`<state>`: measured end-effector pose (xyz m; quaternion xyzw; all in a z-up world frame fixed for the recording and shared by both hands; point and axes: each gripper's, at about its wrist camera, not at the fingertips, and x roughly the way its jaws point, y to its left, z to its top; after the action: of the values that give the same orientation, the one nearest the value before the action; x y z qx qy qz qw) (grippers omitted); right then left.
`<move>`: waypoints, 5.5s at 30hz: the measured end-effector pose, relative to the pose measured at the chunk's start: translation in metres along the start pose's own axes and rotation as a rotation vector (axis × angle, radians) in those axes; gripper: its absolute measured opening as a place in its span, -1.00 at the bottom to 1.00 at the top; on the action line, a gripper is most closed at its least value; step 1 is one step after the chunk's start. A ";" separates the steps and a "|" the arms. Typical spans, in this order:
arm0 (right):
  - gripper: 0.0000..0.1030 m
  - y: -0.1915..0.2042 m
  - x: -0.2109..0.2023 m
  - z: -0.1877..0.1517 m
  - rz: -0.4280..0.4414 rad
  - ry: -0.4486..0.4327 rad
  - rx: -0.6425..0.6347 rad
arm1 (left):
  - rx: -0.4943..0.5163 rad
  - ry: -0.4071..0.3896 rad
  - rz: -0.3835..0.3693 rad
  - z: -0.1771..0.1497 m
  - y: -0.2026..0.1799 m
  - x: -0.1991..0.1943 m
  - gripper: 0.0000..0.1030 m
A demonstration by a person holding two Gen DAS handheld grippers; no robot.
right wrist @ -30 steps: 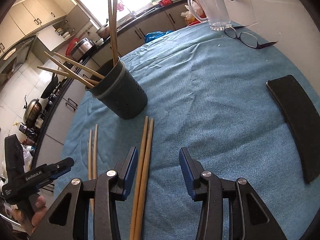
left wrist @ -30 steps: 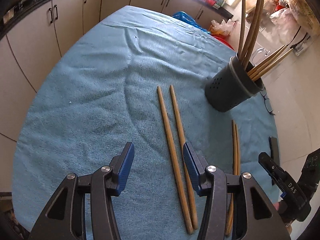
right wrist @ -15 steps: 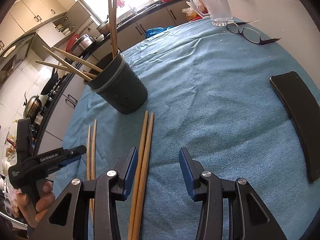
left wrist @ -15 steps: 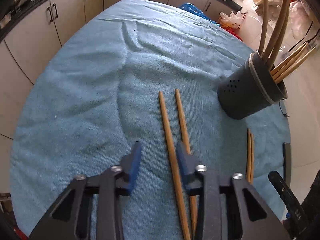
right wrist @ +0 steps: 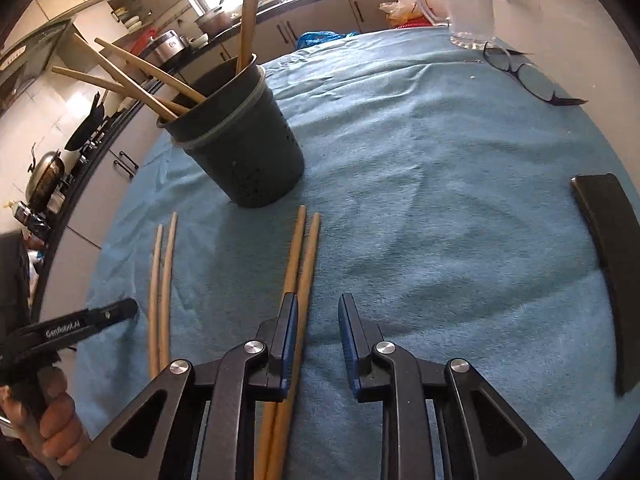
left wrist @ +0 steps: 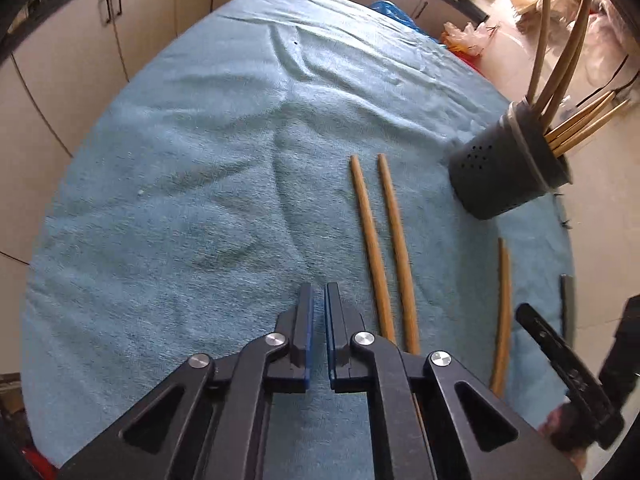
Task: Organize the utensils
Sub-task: 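Withdraw both open tools back over the remaining loose chopsticks, then close the left tool on a chopstick while the right tool grasps another, then lift the held chopsticks upright with both tools toward the black cup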
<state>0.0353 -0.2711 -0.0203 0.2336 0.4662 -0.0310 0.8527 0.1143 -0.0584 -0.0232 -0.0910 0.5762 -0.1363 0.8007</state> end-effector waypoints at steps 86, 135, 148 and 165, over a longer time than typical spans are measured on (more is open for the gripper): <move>-0.86 0.021 -0.130 -0.015 0.161 -0.392 -0.091 | 0.184 -0.369 -0.084 -0.037 -0.075 -0.126 -0.88; -0.86 0.015 -0.169 -0.008 0.172 -0.494 -0.062 | 0.205 -0.422 -0.100 -0.038 -0.088 -0.155 -0.88; -0.86 0.016 -0.169 -0.006 0.174 -0.498 -0.065 | 0.211 -0.427 -0.089 -0.036 -0.087 -0.152 -0.88; -0.86 0.015 -0.178 0.009 0.191 -0.527 -0.058 | 0.245 -0.434 -0.080 -0.030 -0.098 -0.152 -0.88</move>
<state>-0.0542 -0.2910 0.1330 0.2357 0.2049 0.0030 0.9500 0.0294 -0.1017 0.1338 -0.0433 0.3658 -0.2138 0.9048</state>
